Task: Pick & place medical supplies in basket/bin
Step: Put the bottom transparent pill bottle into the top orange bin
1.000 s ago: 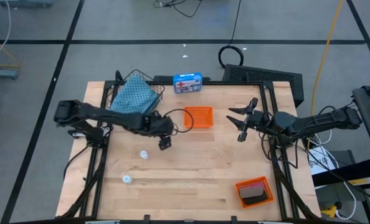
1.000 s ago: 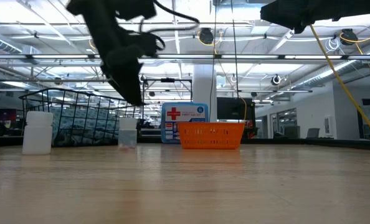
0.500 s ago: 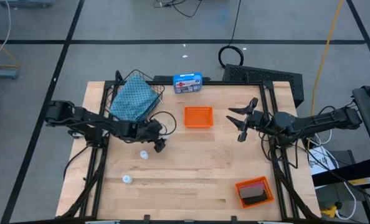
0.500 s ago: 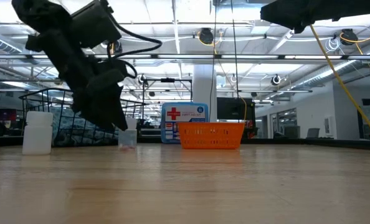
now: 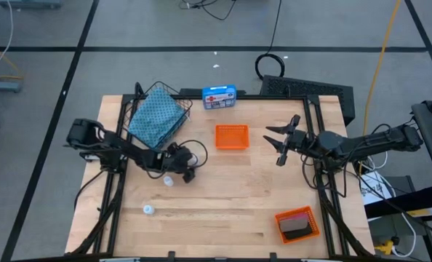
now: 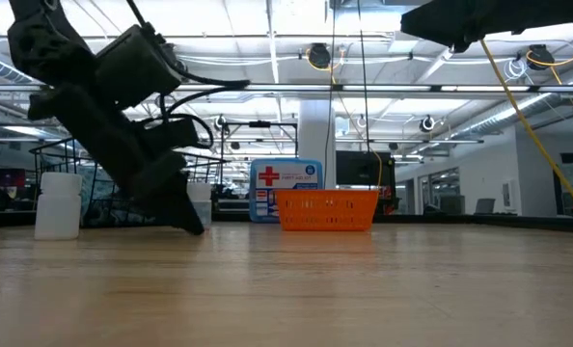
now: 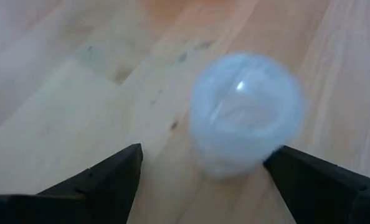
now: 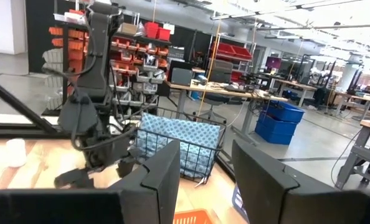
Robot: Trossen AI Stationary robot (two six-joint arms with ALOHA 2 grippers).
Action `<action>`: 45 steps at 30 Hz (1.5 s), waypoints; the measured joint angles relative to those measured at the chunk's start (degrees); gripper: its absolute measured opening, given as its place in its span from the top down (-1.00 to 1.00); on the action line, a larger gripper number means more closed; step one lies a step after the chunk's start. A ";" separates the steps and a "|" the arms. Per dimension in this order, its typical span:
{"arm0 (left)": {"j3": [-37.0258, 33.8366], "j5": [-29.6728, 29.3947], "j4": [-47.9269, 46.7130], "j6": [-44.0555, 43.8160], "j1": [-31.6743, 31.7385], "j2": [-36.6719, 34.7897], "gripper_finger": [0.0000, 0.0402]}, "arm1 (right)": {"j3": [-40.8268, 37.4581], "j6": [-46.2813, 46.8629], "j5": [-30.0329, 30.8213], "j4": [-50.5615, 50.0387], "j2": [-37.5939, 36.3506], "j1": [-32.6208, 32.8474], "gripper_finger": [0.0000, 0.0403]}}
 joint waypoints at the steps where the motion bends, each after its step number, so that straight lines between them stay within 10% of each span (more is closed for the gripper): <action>1: -0.01 0.00 1.40 0.05 0.04 0.76 -0.75 | 0.00 -0.03 0.14 -0.01 0.11 0.01 0.34; 18: -0.02 0.21 4.73 2.80 -0.35 2.22 -0.70 | 0.00 0.07 0.01 -0.12 0.63 -0.10 0.34; 28: -0.24 0.47 10.89 4.53 0.05 2.35 0.24 | 0.00 0.02 -0.01 -0.11 0.63 -0.10 0.34; 32: -0.01 1.13 12.33 4.70 0.93 2.35 0.29 | 0.00 0.02 0.01 0.11 0.72 -0.10 0.34; 45: 19.08 9.59 -4.45 17.19 3.40 4.48 0.29 | 16.20 4.99 -0.13 -19.57 15.23 -0.14 0.30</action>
